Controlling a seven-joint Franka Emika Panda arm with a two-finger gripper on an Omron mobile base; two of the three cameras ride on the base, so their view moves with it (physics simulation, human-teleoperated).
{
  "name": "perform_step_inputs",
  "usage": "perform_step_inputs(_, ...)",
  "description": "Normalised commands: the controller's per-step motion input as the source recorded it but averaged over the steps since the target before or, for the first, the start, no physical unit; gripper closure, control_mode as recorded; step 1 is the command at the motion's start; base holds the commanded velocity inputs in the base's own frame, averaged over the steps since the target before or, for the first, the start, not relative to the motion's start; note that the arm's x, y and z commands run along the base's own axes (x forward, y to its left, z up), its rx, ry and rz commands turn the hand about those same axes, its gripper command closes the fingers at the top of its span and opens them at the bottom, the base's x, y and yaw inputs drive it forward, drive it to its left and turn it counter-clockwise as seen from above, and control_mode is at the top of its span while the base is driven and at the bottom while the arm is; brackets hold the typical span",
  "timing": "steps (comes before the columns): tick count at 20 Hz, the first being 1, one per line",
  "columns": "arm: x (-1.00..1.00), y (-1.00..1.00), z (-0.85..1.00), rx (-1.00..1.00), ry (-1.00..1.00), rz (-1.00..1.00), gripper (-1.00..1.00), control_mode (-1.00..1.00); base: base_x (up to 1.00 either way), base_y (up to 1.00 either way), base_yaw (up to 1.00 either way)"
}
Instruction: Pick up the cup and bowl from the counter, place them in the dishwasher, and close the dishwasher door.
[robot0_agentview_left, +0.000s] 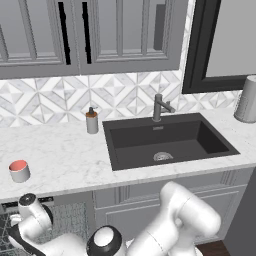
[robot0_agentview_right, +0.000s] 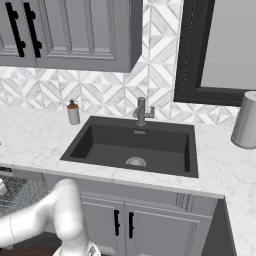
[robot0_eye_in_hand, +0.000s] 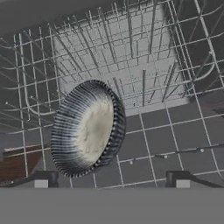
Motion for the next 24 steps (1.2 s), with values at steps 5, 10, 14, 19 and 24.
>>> perform_step_inputs(5,-0.02,-0.40,0.64,0.05,-0.02,0.00,-1.00,-1.00,0.00,0.00,0.00)
perform_step_inputs(10,-0.31,-0.36,0.72,0.01,0.00,0.00,-1.00,-1.00,0.00,0.00,0.00)
perform_step_inputs(14,-0.38,-0.07,0.99,0.04,-0.12,0.05,-1.00,-1.00,0.00,0.00,0.00)
perform_step_inputs(19,-0.16,0.00,1.00,0.02,-0.11,0.08,-1.00,-1.00,0.00,0.00,0.00)
perform_step_inputs(24,0.00,0.00,1.00,0.00,-0.09,0.05,-1.00,-1.00,0.00,0.00,0.00)
